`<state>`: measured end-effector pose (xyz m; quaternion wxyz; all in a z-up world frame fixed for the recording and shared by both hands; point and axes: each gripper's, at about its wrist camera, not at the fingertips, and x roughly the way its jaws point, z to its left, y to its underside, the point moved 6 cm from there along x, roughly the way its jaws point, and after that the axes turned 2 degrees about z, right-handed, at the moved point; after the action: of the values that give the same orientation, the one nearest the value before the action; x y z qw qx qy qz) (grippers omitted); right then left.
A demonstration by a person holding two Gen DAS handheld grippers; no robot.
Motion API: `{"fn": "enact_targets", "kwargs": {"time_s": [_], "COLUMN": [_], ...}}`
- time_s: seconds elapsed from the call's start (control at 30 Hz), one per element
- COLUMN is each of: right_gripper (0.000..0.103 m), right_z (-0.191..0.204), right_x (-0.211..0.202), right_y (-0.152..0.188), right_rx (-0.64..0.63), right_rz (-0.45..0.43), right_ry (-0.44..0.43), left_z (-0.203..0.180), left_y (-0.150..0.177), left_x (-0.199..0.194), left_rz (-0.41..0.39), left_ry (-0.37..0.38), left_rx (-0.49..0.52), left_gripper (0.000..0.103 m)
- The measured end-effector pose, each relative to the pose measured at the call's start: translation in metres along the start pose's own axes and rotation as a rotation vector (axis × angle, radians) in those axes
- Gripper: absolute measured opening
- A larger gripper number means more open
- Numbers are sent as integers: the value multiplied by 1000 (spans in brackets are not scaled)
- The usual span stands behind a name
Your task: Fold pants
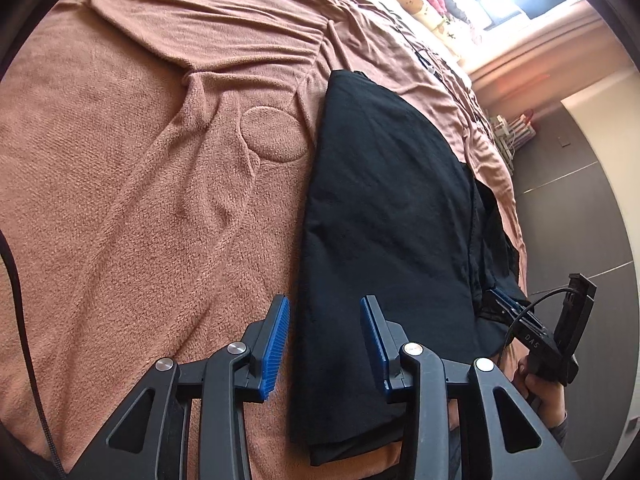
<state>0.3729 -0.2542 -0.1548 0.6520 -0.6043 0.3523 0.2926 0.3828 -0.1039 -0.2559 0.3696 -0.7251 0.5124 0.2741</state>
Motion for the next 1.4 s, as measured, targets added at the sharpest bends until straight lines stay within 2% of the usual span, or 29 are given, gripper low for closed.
{"fn": "enact_targets", "kwargs": {"time_s": [0.03,0.1,0.17,0.23,0.57,0.63,0.7,0.77,0.8,0.9,1.03,1.2,1.23,1.27,1.33,1.37,1.4], "right_gripper": [48,34,9,0,0,0,7,27,31,33,41,39,25,22,21,2,2], "right_z": [0,-1,-4,-8,-6,-1,5,7,6,9,13,21,22,20,17,15,12], "right_x": [3,5,9,9,-31,-31,-24,-14,-8,6,18,34,34,33,25,19,11], "right_y": [-1,-4,-7,-10,-15,-14,-13,-13,-14,-16,-20,-22,-23,-24,-29,-31,-34], "right_rx": [-9,-16,-23,-20,-43,-38,-46,-43,-37,-46,-70,-142,-143,-140,-112,-104,-102], "right_rz": [8,14,36,42,-68,-63,-55,-38,-30,-24,-2,16,14,17,11,1,-8], "right_ry": [7,30,63,59,76,48,53,58,63,96,128,221,223,226,177,161,158], "left_z": [0,0,1,2,8,9,10,11,12,17,18,16,16,16,14,13,12], "left_y": [-1,-4,-6,-8,-10,-9,-9,-7,-6,-6,-7,-6,-6,-6,-7,-8,-9], "left_x": [0,1,2,1,-4,-6,-7,-8,-9,-11,-11,-9,-8,-8,-9,-10,-9], "left_rz": [0,-3,-4,-8,-23,-26,-27,-26,-26,-27,-29,-25,-23,-22,-19,-21,-22], "left_ry": [1,-1,-2,-3,-9,-7,-4,-5,-6,-10,-9,-4,-5,-6,-1,-1,-1], "left_rx": [0,-1,-6,-8,-28,-33,-35,-36,-37,-50,-60,-55,-55,-55,-50,-47,-45], "left_gripper": [39,39,39,39,39,39,39,39,39,39,39,39,39,39,39,39,39]}}
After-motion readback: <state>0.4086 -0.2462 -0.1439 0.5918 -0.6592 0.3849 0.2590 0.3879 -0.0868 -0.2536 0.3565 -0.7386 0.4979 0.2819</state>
